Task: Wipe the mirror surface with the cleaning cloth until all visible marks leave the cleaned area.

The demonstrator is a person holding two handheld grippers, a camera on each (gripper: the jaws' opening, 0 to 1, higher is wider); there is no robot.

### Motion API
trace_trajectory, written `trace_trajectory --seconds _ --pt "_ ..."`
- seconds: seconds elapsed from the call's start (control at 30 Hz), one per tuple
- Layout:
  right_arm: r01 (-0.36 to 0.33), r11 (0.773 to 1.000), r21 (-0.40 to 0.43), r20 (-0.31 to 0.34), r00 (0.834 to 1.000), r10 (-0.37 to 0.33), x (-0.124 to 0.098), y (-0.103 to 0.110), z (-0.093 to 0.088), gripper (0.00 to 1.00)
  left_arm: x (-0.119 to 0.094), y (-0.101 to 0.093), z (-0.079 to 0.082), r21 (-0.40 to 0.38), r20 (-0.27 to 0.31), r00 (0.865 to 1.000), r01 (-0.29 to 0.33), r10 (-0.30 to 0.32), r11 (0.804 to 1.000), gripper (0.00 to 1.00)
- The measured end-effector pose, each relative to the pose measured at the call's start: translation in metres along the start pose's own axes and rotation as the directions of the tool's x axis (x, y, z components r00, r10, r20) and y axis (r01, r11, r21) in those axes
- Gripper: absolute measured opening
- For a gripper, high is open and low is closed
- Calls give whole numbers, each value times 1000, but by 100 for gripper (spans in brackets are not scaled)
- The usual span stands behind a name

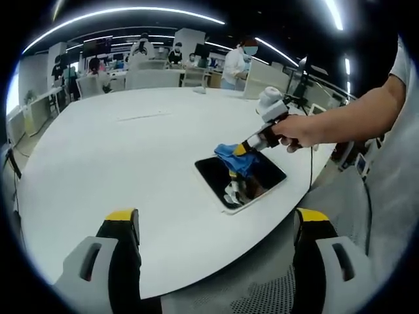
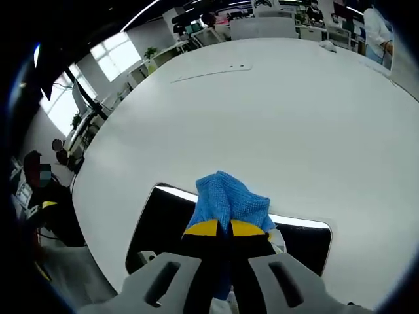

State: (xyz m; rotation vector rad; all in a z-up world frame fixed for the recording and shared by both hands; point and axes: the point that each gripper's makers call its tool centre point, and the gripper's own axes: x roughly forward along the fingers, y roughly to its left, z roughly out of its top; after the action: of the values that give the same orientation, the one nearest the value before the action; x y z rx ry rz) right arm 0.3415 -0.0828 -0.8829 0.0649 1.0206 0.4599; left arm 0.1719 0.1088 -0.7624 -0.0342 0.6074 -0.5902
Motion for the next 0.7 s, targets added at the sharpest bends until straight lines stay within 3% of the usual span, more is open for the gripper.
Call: trace_trajectory --seconds 0.7 --pt "15 1000 -24 -8 1000 -16 -17 -11 -7 0 1 1 -1 1 -7 1000 -3 3 1000 97"
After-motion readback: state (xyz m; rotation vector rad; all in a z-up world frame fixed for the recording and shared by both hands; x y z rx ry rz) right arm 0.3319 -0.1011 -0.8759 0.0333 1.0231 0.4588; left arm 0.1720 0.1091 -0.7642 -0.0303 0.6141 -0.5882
